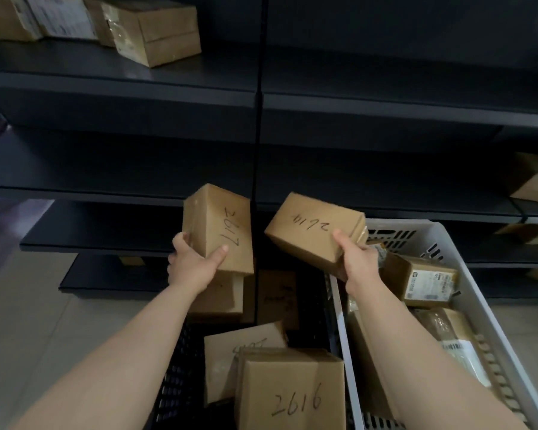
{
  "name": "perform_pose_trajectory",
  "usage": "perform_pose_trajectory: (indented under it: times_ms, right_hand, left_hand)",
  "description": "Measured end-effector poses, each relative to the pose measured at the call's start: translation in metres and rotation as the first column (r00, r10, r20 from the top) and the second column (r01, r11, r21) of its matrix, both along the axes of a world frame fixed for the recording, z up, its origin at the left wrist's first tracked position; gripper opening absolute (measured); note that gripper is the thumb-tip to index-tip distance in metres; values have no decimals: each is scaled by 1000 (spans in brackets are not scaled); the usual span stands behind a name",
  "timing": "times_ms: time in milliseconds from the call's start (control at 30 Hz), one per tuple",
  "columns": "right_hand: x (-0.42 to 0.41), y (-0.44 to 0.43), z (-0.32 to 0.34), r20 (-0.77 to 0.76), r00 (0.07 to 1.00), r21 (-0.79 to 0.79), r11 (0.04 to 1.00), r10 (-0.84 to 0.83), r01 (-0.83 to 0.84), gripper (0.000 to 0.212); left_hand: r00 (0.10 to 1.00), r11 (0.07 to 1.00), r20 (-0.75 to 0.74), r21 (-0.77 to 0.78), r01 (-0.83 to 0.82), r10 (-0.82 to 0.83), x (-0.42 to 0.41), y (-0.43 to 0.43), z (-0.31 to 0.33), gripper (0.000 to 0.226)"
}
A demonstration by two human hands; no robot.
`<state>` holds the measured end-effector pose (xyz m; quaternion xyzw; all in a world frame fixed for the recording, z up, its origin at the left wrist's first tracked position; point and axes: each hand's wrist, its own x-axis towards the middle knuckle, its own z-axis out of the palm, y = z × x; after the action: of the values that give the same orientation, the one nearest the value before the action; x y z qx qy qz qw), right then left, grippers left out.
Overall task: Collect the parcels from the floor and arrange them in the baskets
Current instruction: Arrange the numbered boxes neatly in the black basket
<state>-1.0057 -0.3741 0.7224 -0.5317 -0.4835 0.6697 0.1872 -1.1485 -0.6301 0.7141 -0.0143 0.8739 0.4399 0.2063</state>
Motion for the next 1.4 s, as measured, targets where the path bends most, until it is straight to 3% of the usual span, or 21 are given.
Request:
perform_pose_trajectory:
  times_ms: [200, 333, 467, 667, 767, 867, 1000, 1167, 1400]
  right_hand:
    - [2, 10, -9, -15, 980, -165, 967, -201, 195, 93]
    - [0, 15, -17, -22, 969, -280, 932, -245, 230, 97]
    - [-10, 13, -22, -12, 982, -298, 938, -187, 174, 92]
    - [-15, -15, -27, 86, 984, -282, 944, -155, 174, 104]
    - [-10, -28, -19, 52, 999, -302, 953, -16, 31, 107]
    - [-4, -42, -13, 81, 989, -320, 943, 122, -90, 104]
    - [2, -63, -10, 144, 980, -329, 941, 135, -81, 103]
    - [-12, -66, -63, 179, 977, -379, 925, 114, -39, 144]
    - [-40, -76, -72, 224, 972, -418, 908, 76, 25, 115]
  left_hand:
    - [989, 981, 103, 173, 89, -108, -15, 31, 4, 94]
    - [982, 973, 152, 217, 75, -110, -18, 58, 2, 91]
    - [982, 975, 165, 215, 56, -93, -23, 66, 0, 90]
    - [990, 985, 140, 171, -4, -20, -30, 41, -3, 100]
    - [990, 984, 141, 180, -7, -19, -28, 22, -1, 109]
    - [988, 977, 155, 209, -36, 3, -25, 5, -6, 102]
    - [992, 976, 126, 215, -25, -2, -24, -12, -12, 96]
    - [994, 984, 109, 175, 8, -28, -21, -23, -17, 98]
    - [990, 988, 129, 149, 29, -49, -25, -24, -32, 101]
